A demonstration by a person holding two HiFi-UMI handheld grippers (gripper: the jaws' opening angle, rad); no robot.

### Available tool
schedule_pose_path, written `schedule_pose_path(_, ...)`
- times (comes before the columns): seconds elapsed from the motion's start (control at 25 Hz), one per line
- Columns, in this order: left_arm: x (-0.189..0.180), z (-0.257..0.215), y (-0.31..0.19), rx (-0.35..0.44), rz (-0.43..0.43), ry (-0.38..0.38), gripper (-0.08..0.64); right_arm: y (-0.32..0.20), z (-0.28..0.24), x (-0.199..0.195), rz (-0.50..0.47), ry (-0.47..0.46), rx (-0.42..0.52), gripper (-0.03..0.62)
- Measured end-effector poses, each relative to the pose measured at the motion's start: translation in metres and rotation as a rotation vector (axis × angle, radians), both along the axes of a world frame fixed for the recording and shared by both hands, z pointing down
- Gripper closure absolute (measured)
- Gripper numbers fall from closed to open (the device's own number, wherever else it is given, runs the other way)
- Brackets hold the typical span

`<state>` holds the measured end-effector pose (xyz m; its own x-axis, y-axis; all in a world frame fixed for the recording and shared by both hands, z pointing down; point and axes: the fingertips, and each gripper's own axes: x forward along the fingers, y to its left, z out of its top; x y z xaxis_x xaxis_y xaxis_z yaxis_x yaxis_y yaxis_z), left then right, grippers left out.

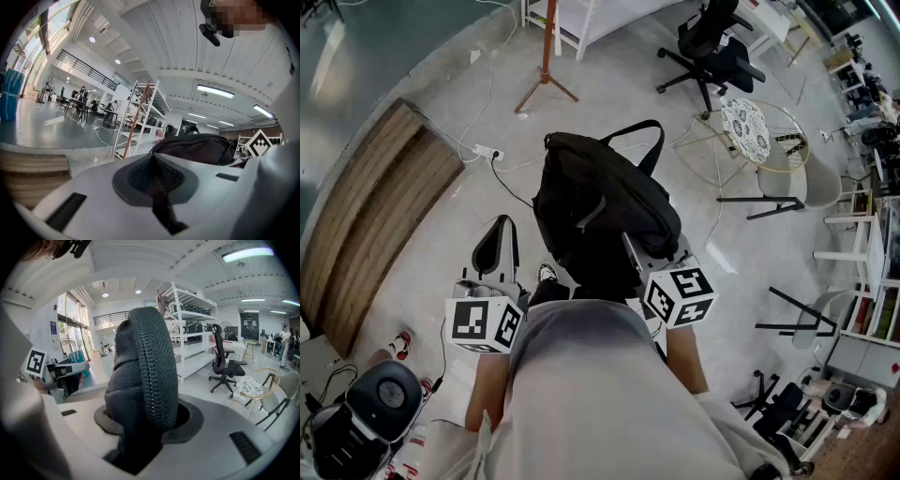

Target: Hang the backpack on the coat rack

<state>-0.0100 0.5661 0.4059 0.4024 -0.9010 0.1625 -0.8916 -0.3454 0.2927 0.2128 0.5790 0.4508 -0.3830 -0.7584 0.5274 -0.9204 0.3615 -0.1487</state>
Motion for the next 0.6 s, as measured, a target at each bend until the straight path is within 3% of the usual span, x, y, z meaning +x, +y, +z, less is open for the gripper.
schedule_pose_path(0.4,-0.027,-0.004,-0.009,0.034,0.006,0.03,0.554,-0.005,-0.009,-0.005,0.013,0.016,0.012,0.411)
schedule_pose_path(0.6,-0.047,-0.008,-0.014,0.018,0.002,0.031,0.554,-0.022,-0.031,0.003,0.064,0.003,0.045,0.408)
